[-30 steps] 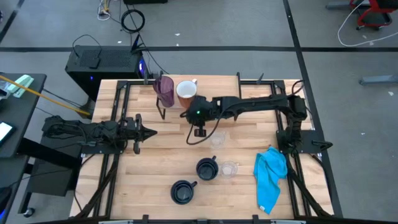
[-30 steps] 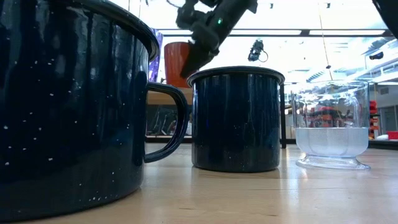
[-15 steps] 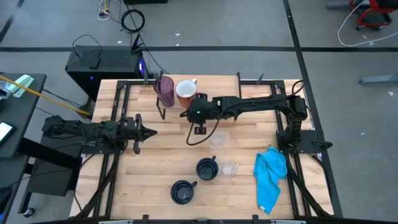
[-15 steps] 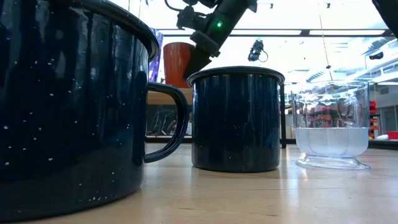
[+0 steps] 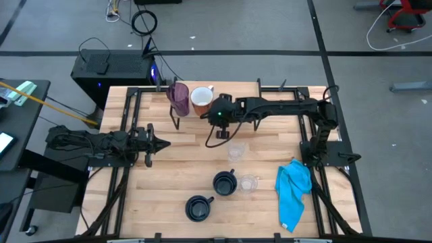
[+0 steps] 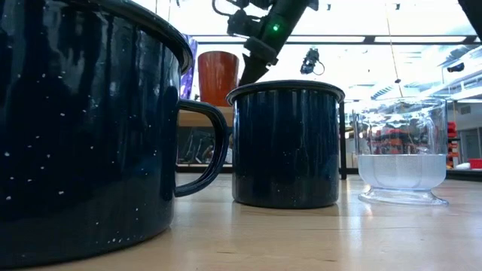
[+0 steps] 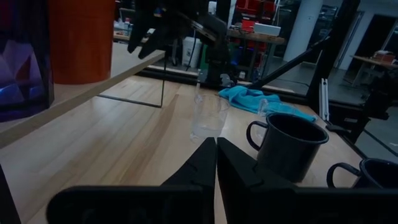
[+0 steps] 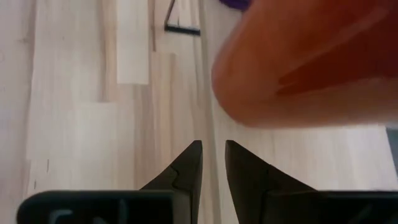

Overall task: Stack small to large cups/mugs on shelf
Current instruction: Put the brown mug on the shelf, then put the top black mug on the shelf

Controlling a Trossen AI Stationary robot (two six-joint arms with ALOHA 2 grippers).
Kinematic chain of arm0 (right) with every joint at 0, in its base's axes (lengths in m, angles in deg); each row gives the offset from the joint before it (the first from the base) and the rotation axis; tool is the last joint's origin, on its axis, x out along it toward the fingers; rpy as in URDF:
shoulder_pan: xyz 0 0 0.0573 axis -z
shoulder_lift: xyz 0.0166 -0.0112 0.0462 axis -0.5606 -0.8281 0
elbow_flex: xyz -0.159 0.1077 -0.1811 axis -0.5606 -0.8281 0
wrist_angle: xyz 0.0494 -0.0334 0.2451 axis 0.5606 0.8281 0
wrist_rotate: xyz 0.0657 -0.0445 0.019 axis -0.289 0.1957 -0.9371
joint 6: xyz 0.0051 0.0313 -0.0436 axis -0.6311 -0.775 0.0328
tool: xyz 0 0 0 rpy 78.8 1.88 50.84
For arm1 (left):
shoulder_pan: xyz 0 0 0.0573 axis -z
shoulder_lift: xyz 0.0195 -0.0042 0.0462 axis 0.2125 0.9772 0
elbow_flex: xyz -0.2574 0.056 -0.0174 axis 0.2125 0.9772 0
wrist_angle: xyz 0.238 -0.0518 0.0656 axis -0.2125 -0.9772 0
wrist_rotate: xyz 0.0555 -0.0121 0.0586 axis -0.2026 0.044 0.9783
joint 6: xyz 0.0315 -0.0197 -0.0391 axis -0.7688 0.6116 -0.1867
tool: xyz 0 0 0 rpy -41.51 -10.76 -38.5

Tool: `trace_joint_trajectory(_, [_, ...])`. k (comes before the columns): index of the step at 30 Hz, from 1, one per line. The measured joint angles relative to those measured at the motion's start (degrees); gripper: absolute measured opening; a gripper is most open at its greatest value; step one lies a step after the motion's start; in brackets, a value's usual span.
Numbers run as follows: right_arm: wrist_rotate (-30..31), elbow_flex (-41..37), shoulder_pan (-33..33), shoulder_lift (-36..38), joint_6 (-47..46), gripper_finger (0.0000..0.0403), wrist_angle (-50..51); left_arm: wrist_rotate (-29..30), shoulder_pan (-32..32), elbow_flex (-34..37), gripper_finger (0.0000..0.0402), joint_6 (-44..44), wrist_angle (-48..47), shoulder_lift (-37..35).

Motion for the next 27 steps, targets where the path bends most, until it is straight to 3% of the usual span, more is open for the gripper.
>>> trace_joint_trajectory(8, [-4.3, 0.2, -1.5, 1.7, -4.0, 0.0077, 0.6, 0.0, 0.0, 0.0, 0.0011, -0.3, -0.2, 0.0])
trace_joint_trajectory(16, [-8.5, 0.2, -9.1, 1.0, -10.5, 0.0083, 0.9, 0.0, 0.0, 0.0, 0.0019, -0.4, 0.1, 0.0])
trace_joint_trajectory(27, [-11.6, 0.2, -21.4, 0.9, -22.8, 0.0152, 0.3, 0.0, 0.0, 0.0, 0.0016, 0.7, 0.1, 0.0])
